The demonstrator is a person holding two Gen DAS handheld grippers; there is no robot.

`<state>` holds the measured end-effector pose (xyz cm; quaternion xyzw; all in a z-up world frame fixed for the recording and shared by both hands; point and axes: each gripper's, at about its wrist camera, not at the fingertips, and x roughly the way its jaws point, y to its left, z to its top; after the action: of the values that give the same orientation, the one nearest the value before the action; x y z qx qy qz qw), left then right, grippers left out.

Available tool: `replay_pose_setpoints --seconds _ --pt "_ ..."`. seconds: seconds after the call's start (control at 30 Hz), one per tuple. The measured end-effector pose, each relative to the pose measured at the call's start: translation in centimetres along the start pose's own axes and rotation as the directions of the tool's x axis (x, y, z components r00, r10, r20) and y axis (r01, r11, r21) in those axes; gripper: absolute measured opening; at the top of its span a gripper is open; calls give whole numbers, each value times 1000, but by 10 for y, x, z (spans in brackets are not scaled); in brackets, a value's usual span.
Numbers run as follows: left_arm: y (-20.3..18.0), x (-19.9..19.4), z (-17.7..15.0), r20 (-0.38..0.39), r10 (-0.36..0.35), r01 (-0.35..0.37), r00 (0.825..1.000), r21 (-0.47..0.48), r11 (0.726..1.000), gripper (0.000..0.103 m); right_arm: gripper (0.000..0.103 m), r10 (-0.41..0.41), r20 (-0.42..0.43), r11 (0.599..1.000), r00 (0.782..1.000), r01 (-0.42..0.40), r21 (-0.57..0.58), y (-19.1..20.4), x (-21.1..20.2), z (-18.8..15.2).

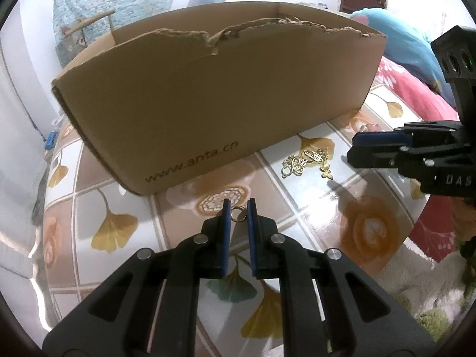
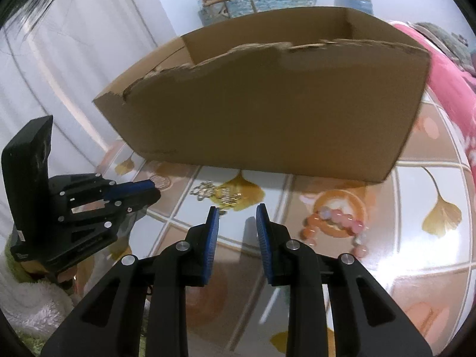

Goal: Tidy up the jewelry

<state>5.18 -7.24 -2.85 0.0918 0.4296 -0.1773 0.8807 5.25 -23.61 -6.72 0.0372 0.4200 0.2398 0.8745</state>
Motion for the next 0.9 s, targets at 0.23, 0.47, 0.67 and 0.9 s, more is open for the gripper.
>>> replay_pose_setpoints --seconds 0.23,0.47,0.67,0.9 --pt "3 -1 -5 20 -5 6 1000 -11 1000 10 26 -29 -5 996 1000 29 -88 19 5 8" --pt "7 -3 -7 30 -16 16 999 -6 1000 10 26 -32 -12 985 999 29 -170 39 12 10" --pt "9 -4 -8 34 -22 22 999 -5 1000 10 24 -8 -39 985 999 1 -172 43 18 9" --pt "15 -3 -7 42 -37 38 998 -10 999 10 21 -9 -73 990 997 -1 -142 43 26 8"
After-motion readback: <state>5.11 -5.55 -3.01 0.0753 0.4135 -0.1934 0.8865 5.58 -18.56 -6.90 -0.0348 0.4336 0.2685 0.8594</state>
